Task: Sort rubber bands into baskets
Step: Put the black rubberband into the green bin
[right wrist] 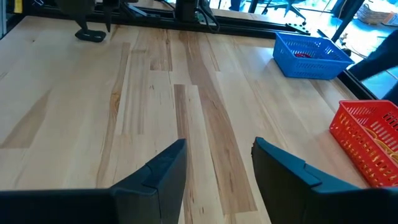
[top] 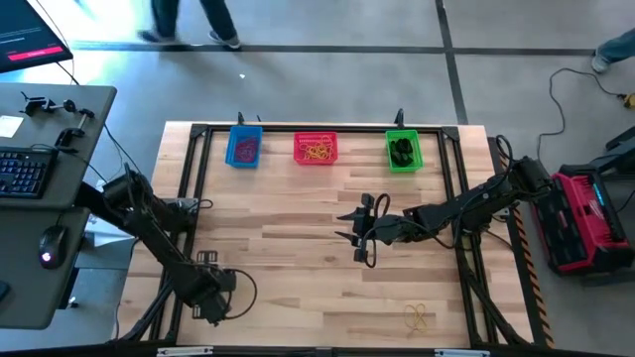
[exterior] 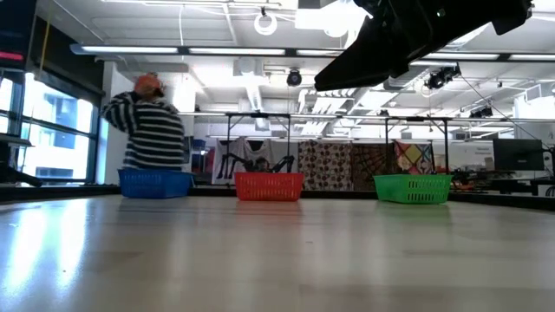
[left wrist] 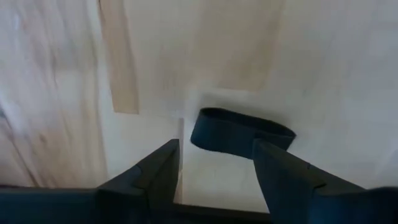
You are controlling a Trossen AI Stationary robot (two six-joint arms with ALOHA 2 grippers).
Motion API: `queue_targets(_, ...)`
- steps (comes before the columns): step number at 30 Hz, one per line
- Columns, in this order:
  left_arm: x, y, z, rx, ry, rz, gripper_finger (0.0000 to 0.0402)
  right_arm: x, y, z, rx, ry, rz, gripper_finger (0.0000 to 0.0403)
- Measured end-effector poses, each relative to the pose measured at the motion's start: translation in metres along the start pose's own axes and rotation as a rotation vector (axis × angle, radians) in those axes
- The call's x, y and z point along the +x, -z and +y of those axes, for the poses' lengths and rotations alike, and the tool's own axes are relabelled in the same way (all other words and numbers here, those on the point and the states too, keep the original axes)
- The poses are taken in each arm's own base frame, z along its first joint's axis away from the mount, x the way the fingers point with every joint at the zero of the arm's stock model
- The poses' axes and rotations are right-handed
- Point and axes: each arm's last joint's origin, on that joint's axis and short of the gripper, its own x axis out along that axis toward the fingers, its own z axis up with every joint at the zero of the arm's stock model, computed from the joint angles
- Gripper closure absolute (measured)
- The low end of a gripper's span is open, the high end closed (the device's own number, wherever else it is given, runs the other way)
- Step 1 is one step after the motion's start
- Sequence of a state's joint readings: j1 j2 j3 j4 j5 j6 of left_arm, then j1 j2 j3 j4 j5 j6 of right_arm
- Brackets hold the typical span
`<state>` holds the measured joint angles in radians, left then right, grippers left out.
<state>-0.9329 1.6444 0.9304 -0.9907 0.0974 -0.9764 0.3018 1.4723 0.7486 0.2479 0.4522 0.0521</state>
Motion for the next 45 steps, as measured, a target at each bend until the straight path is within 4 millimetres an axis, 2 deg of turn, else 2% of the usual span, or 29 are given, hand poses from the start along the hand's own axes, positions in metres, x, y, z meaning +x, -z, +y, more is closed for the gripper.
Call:
queue_targets(7, 0.000, -0.002, -0.002, 0.031, 0.008, -0.032, 0.0211, 0.000, 0.000, 0.000, 0.000, 0.000, 0.001, 0.0232)
queue_targets(15, 0.000, -0.003, -0.003, 0.048, 0.023, -0.043, 0.0244, 0.000, 0.000, 0.000, -0.002, 0.000, 0.004, 0.0232)
queue_targets(23, 0.000, -0.003, -0.003, 0.059, 0.028, -0.043, 0.0307, 0.000, 0.000, 0.000, -0.002, 0.000, 0.004, 0.0232)
queue_targets(31, 0.000, -0.004, -0.005, 0.098, 0.052, -0.049, 0.0390, 0.000, 0.000, 0.000, -0.002, 0.000, 0.004, 0.0232)
queue_targets(35, 0.000, -0.003, -0.007, 0.097, 0.087, -0.014, 0.0398, 0.000, 0.000, 0.000, -0.002, 0.001, 0.004, 0.0232)
queue_targets(37, -0.001, -0.003, -0.008, 0.057, 0.099, 0.000, 0.0400, 0.000, 0.000, 0.000, -0.002, 0.001, 0.004, 0.0232)
queue_targets(40, -0.005, -0.003, -0.011, -0.097, 0.138, 0.043, 0.0396, 0.000, 0.000, 0.000, -0.002, 0.001, 0.004, 0.0232)
queue_targets(45, -0.007, -0.001, -0.013, -0.375, 0.161, 0.117, 0.0361, 0.000, 0.000, 0.000, -0.002, 0.001, 0.004, 0.0232)
